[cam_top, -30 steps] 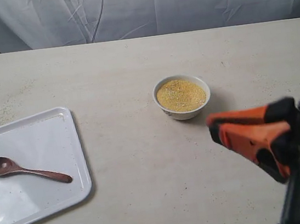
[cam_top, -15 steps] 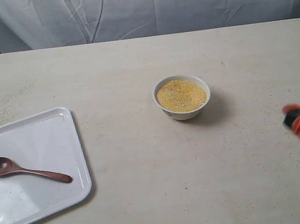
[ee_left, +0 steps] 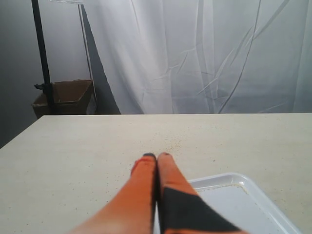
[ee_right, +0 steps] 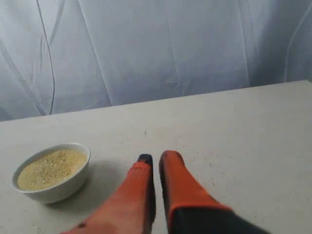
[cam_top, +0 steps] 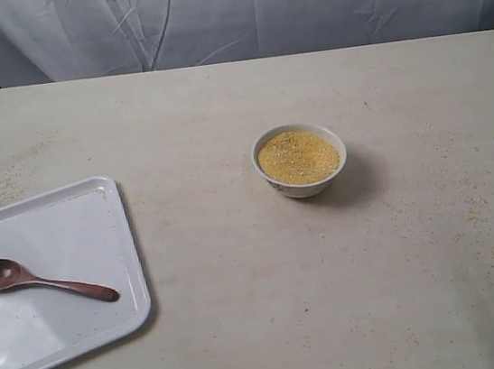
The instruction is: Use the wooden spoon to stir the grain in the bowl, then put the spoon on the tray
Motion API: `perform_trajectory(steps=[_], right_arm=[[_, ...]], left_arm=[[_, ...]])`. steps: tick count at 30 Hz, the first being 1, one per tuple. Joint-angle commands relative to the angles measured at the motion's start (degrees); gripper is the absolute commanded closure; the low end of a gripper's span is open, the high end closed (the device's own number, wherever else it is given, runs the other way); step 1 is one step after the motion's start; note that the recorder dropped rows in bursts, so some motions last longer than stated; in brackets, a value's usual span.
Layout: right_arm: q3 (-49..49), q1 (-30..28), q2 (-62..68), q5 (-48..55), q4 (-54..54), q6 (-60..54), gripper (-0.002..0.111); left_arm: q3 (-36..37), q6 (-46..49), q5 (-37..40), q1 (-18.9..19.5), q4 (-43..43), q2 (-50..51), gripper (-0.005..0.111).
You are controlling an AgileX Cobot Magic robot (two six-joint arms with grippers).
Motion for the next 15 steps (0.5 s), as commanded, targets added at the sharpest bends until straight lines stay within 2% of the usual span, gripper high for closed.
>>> perform_trajectory(steps=[1, 15], right_arm=[[0.0, -0.6, -0.4, 2.3, 0.2, 0.1, 0.100], [0.0, -0.6, -0.4, 2.3, 0.3, 0.1, 0.100]], left_arm=[[0.3, -0.3, 0.0, -0.3, -0.2, -0.3, 0.106], [0.3, -0.3, 0.0, -0.3, -0.2, -0.3, 0.106]])
